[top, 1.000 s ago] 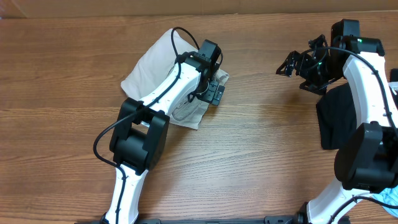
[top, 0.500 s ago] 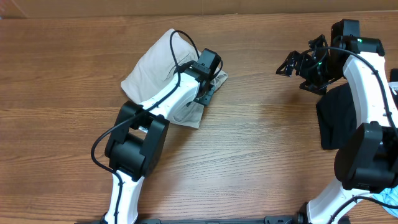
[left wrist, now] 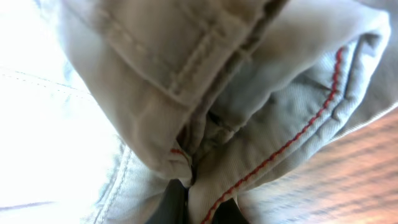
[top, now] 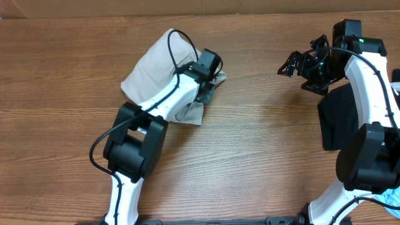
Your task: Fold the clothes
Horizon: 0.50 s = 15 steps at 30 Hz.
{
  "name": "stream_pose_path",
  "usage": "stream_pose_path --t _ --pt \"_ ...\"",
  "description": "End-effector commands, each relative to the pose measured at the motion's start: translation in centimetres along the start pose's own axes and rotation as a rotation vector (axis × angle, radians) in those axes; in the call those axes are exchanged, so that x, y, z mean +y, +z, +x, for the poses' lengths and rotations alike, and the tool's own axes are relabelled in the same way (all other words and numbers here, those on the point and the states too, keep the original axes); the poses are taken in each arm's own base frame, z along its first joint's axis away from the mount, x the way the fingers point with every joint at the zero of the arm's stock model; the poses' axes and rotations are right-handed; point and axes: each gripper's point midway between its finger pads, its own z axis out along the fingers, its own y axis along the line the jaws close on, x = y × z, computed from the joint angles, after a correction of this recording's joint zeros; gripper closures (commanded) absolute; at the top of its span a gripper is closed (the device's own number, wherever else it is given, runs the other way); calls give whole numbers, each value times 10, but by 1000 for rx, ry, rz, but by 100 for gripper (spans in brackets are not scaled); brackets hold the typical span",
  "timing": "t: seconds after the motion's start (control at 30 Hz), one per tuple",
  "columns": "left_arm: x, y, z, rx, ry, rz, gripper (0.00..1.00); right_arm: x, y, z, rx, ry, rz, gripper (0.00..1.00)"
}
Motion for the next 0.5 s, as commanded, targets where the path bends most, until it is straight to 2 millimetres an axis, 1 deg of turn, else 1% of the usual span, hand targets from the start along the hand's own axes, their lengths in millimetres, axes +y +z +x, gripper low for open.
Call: stream_pose_path --t 0.0,0.13,0.2,0.27,0.3,0.37,0.47 --pt "90 38 27 128 -204 -140 96 10 -18 -8 -58 -34 -10 1" --pt "138 32 9 98 -344 -105 96 10 -18 -8 -59 -34 -10 1" --pt "166 28 0 66 -427 -92 96 10 -18 -8 -59 -34 -10 1" --pt "188 25 -8 33 -480 -74 96 10 -18 -8 -59 -34 -10 1" --pt "196 24 -11 19 -498 -69 96 9 -18 -9 -60 -34 -7 1" --pt "219 24 -13 -12 -541 -79 96 7 -18 -9 -62 -34 3 1" --pt "247 24 -16 -57 -545 -100 96 4 -18 -10 -66 -33 23 1"
